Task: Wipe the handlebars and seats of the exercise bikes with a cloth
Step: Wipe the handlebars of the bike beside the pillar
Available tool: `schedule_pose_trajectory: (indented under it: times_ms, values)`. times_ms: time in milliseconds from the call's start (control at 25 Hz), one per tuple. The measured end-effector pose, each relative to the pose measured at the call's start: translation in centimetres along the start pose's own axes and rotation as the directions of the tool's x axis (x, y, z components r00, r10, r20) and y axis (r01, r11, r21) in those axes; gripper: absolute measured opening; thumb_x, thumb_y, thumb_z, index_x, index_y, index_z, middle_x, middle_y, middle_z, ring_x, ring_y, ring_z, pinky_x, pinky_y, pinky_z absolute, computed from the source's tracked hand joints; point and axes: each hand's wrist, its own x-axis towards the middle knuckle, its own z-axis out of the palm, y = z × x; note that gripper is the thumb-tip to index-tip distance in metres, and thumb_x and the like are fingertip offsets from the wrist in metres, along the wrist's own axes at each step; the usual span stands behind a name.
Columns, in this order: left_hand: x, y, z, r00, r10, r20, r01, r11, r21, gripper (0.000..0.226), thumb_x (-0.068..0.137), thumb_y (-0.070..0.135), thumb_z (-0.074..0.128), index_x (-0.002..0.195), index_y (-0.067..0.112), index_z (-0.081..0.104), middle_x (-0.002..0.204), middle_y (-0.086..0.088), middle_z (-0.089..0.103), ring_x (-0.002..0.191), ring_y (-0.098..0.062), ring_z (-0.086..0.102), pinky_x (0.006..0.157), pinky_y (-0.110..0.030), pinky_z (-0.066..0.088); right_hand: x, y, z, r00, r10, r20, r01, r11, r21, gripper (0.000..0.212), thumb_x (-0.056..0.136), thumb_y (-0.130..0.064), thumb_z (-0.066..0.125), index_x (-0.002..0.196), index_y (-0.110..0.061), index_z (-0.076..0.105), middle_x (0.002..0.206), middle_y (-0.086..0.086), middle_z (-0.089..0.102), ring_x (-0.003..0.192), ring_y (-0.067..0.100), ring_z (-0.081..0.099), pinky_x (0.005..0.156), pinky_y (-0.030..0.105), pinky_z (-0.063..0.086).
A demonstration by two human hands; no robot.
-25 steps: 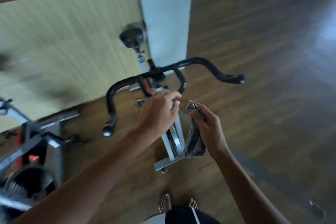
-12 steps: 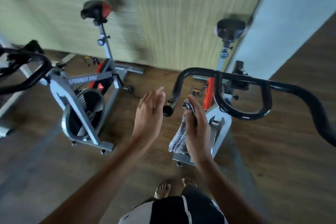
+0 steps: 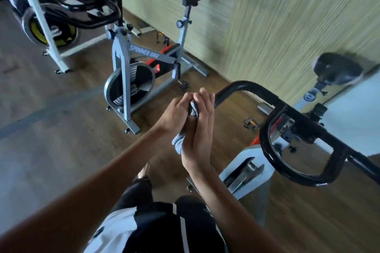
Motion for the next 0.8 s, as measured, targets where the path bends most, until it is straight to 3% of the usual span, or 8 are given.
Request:
schedule_pose_trajectory:
  times_ms: [120,280,400,480,600,680,800]
  values:
    - [-0.1,0.4,0.6,1.0,-0.025,-0.008,0.025,1.0,-0.002,0.041,0.105,0.025,0.035,0.086,0.014,0.069,0.085,0.002,0.071,0.085,-0.006,0.066,0.081,-0.019,0.05,0.5,1.4,0.0,1.0,-0.007,-0.016,0.007,1.0,-0.004,0.048,0.108,-0.04,0.023,0.145,-0.014,0.037,0.159,0.002,0.03,0.154,0.023,0.012,0.125,0.05,0.01]
    - [0.6,-0.6,0.5,0.997,0.006,-0.076,0.003,0.991,0.13,0.037,0.093,0.038,0.042,0.084,0.008,0.061,0.082,-0.007,0.06,0.085,-0.02,0.052,0.082,-0.032,0.04,0.8,5.3,-0.8,0.999,-0.041,-0.021,0.041,0.999,0.016,0.049,0.106,-0.046,0.021,0.149,-0.026,0.032,0.159,-0.006,0.027,0.154,0.019,0.012,0.126,0.044,0.002]
    - [0.8,-1.2,0.9,0.993,0.067,-0.098,-0.06,0.995,0.074,0.036,0.098,0.026,0.038,0.073,0.01,0.058,0.072,-0.006,0.062,0.077,-0.019,0.053,0.074,-0.027,0.043,1.1,7.2,-0.7,0.997,-0.069,-0.035,0.071,0.996,0.045,0.054,0.106,-0.047,0.02,0.149,-0.018,0.036,0.161,0.003,0.03,0.154,0.021,0.012,0.126,0.045,0.005]
    - [1.3,-1.5,0.9,0.989,0.12,-0.092,-0.112,0.99,0.087,0.038,0.099,0.026,0.037,0.072,0.01,0.06,0.073,-0.006,0.067,0.075,-0.016,0.059,0.078,-0.029,0.045,1.0,6.7,-0.6,0.995,-0.076,-0.057,0.08,0.995,0.065,0.053,0.106,-0.045,0.021,0.148,-0.018,0.04,0.159,-0.002,0.034,0.153,0.02,0.015,0.124,0.05,0.013]
    - [2.0,-2.2,0.2,0.985,0.142,-0.094,-0.123,0.975,0.185,0.046,0.087,0.044,0.038,0.082,0.004,0.061,0.092,-0.017,0.069,0.096,-0.032,0.062,0.097,-0.043,0.045,1.9,7.0,-0.6,0.984,-0.168,-0.055,0.173,0.979,0.107,0.04,0.106,-0.048,0.02,0.139,-0.043,0.043,0.149,-0.021,0.04,0.15,0.014,0.023,0.123,0.034,0.014]
    - [2.0,-2.2,0.2,0.983,0.167,-0.075,-0.147,0.964,0.223,0.054,0.079,0.051,0.036,0.092,0.005,0.061,0.103,-0.018,0.065,0.109,-0.039,0.057,0.104,-0.054,0.041,2.7,8.4,-0.6,0.985,-0.155,-0.08,0.163,0.982,0.099,0.044,0.107,-0.047,0.021,0.139,-0.034,0.046,0.151,-0.008,0.045,0.151,0.017,0.023,0.124,0.033,0.01]
    - [2.6,-2.7,0.3,0.984,0.174,-0.045,-0.167,0.978,0.123,0.058,0.084,0.045,0.037,0.101,0.003,0.072,0.104,-0.011,0.074,0.106,-0.025,0.065,0.101,-0.04,0.045,3.5,10.5,-1.0,0.988,-0.108,-0.109,0.113,0.993,0.039,0.041,0.108,-0.04,0.023,0.141,-0.032,0.046,0.153,-0.001,0.045,0.152,0.017,0.02,0.125,0.048,0.009]
